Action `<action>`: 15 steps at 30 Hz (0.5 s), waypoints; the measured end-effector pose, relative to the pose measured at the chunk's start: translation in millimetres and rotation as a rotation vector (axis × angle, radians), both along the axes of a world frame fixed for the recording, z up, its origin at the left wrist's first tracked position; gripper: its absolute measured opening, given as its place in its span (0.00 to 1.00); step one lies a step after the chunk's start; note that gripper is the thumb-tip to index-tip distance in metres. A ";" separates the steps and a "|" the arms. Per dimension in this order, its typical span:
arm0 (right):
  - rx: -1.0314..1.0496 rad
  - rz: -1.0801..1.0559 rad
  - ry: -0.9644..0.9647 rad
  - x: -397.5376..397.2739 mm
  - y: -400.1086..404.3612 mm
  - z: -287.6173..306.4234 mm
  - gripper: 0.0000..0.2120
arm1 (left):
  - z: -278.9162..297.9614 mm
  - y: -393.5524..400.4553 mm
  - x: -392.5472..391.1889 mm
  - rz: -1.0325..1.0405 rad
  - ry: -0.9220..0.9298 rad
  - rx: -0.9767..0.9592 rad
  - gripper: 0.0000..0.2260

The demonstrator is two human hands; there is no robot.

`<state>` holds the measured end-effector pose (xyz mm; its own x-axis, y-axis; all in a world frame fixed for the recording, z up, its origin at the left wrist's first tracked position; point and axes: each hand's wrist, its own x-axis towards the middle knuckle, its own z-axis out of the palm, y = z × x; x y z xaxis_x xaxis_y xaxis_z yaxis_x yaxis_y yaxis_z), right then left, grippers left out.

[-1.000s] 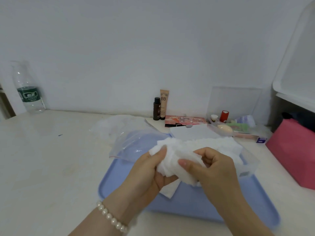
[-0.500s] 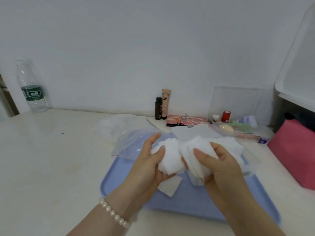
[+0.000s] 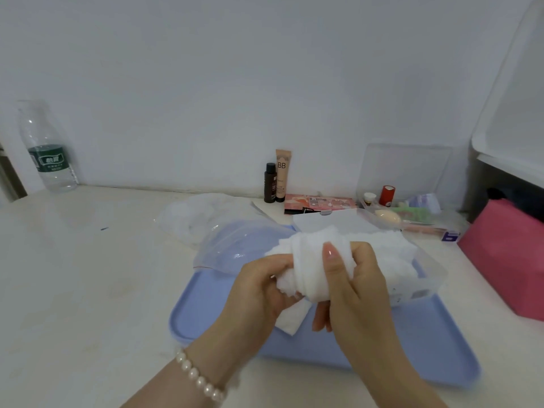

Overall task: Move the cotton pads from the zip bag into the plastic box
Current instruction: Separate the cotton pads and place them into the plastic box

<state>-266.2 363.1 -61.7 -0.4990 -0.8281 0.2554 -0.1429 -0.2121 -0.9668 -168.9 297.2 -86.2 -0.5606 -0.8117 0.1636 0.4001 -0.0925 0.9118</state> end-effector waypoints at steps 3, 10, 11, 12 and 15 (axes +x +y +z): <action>0.037 0.025 0.081 1.7 -2.3 -6.1 0.17 | 2.6 4.9 -1.3 -0.067 0.028 -0.006 0.17; 0.224 0.210 -0.087 3.9 -1.7 -8.7 0.27 | -1.3 14.8 -6.6 0.006 -0.182 -0.093 0.17; 0.246 0.216 -0.127 2.2 -2.3 -8.3 0.29 | -1.7 15.9 -7.1 0.007 -0.189 -0.082 0.17; 0.256 0.224 -0.156 1.4 -3.0 -7.4 0.30 | -1.8 16.6 -7.5 0.010 -0.190 -0.058 0.17; 0.221 0.235 -0.121 0.9 -4.2 -6.4 0.23 | 1.8 16.1 -7.3 0.032 -0.119 0.098 0.19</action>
<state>-265.3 358.9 -68.1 -0.3033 -0.9529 0.0080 0.0032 -0.0095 -1.0000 -176.2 313.3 -84.4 -0.5447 -0.8384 0.0170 0.2944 -0.1722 0.9400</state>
